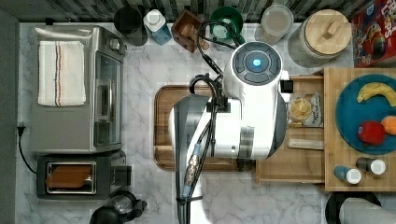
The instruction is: Close the drawer.
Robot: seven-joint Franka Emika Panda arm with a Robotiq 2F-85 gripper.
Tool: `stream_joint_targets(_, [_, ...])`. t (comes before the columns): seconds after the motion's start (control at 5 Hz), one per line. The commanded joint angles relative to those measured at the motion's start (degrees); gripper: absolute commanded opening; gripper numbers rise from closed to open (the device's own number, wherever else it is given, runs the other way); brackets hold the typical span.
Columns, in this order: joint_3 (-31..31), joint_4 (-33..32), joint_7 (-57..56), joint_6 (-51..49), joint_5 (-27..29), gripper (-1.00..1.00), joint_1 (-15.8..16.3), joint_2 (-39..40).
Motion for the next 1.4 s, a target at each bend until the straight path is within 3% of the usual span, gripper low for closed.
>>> stream_joint_targets(0.2, [0.1, 0.0, -0.8, 0.1, -0.1, -1.00, -0.2, 0.0])
stream_joint_targets(0.4, [0.3, 0.0, -0.8, 0.1, -0.1, -1.00, -0.4, 0.0])
stream_joint_targets(0.6, [0.7, -0.7, -5.0, -0.7, 2.6, 1.00, -0.5, -0.2])
stream_joint_targets(1.0, [2.6, -1.5, -18.3, -3.2, 8.0, 1.00, 1.0, 1.3])
stream_joint_targets(1.4, [5.1, -8.8, -24.7, 5.1, 6.8, 1.00, 3.8, -0.2])
